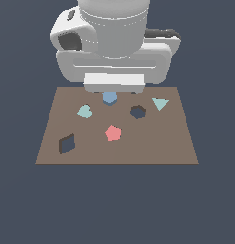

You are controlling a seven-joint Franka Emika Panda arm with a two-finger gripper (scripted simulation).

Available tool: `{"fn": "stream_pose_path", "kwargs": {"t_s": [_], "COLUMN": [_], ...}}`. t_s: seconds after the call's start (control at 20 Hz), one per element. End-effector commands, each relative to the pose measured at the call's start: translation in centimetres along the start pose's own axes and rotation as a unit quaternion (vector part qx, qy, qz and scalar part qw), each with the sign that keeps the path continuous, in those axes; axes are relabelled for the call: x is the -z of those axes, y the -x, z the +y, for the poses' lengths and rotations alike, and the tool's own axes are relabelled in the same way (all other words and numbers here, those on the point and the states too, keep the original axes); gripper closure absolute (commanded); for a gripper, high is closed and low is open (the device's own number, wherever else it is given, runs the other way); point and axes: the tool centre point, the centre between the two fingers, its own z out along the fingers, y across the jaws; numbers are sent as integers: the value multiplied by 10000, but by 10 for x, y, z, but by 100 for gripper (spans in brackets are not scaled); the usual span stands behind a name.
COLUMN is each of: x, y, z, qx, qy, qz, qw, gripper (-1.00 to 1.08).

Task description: Insert a designated object into the corresponding slot on a board.

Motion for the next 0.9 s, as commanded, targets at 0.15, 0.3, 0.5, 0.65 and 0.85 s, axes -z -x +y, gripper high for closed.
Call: {"fn": "stream_pose_path", "kwargs": {"t_s": [0.15,0.3,0.5,0.65,0.85], "x": [-1,-3,-7,-12,-21], "y": [0,2,5,9,16], "z": [0,-1,-2,-3,-4], "qx": [32,129,357,602,1025], "qy": [0,-1,-3,-4,-8], "qz": [0,0,0,0,0], "qw": [10000,9999,9994,9982,9947], "gripper": [-92,-92,-92,-92,-92]}}
